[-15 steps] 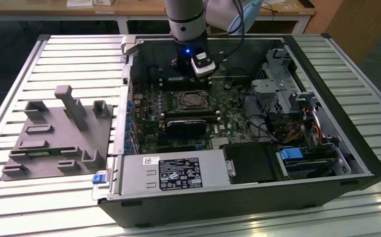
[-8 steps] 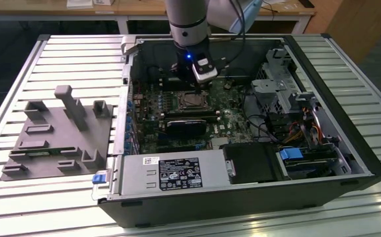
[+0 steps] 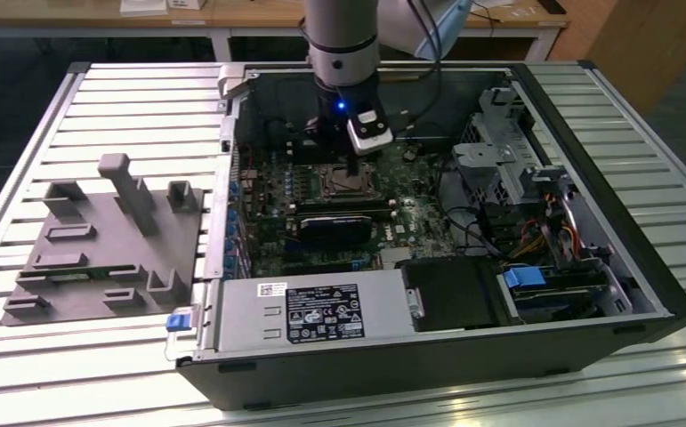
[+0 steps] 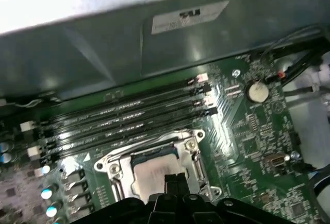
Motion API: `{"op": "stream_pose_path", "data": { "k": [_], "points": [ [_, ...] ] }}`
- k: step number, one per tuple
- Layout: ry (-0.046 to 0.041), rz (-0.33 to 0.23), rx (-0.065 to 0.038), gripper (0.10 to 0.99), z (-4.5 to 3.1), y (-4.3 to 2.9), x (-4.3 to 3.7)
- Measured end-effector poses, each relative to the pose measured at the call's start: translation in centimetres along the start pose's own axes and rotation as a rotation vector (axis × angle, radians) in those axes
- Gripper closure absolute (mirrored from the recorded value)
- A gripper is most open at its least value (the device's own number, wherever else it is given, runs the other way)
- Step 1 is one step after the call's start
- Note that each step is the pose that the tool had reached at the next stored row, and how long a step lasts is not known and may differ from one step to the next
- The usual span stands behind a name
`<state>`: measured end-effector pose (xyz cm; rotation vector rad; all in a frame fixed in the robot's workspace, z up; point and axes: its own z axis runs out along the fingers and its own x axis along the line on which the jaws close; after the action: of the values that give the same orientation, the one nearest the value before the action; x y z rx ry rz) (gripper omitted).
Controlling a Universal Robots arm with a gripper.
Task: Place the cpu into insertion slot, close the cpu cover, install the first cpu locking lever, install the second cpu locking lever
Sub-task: 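Install the first cpu locking lever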
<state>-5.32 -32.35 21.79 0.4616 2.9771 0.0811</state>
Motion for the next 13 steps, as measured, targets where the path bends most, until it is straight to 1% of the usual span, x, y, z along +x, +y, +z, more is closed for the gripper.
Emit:
{"op": "stream_pose_path", "data": {
  "k": [4,5,10,13],
  "points": [
    [0.0315,0.001,0.02,0.98,0.03,-0.17,-0.19],
    [0.035,0.001,0.023,0.98,0.03,-0.18,-0.22],
    [0.035,0.001,0.024,0.98,0.02,-0.18,-0.22],
    [0.0349,0.001,0.024,0.98,-0.46,-0.14,-0.28]
  ]
}}
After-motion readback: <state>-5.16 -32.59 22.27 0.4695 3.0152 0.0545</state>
